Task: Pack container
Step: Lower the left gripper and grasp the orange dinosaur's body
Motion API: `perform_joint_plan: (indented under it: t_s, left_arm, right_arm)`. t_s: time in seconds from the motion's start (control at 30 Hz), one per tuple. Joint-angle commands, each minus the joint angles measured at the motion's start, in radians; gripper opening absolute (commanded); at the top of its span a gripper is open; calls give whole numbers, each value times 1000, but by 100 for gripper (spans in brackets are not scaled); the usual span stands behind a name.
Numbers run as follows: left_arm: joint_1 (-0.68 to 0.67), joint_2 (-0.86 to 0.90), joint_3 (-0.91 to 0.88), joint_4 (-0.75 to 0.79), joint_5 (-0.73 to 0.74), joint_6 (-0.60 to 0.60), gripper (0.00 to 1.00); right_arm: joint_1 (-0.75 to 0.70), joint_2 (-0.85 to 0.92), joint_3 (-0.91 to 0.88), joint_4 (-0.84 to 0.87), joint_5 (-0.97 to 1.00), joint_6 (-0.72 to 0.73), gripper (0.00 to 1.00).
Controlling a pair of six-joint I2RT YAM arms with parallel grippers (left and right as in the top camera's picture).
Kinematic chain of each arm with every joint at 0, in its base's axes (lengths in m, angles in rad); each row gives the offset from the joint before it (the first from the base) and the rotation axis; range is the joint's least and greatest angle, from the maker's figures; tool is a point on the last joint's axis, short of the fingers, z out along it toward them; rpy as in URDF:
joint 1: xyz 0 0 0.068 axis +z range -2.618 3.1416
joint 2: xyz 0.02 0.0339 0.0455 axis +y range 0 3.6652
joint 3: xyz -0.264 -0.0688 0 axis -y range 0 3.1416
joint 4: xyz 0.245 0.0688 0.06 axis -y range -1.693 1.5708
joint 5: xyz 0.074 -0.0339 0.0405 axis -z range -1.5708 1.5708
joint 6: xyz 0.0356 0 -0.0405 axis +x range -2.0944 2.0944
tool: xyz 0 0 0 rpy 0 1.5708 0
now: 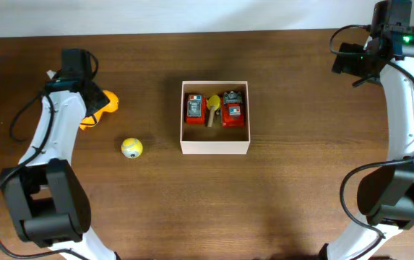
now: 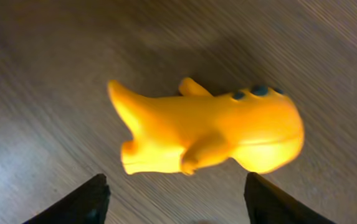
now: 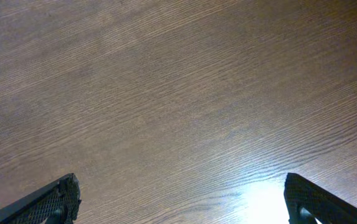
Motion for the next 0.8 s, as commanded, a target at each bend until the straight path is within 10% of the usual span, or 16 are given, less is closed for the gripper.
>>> perform_joint_plan:
  t_s: [0.0,0.77]
  left_arm:
    - [26,5,11,3,10,-31,54]
    - [31,119,11,59,192,-29,48]
  right_arm:
    - [-4,6,-1,0,9,12,99]
    - [-4,6,-1,0,9,12,99]
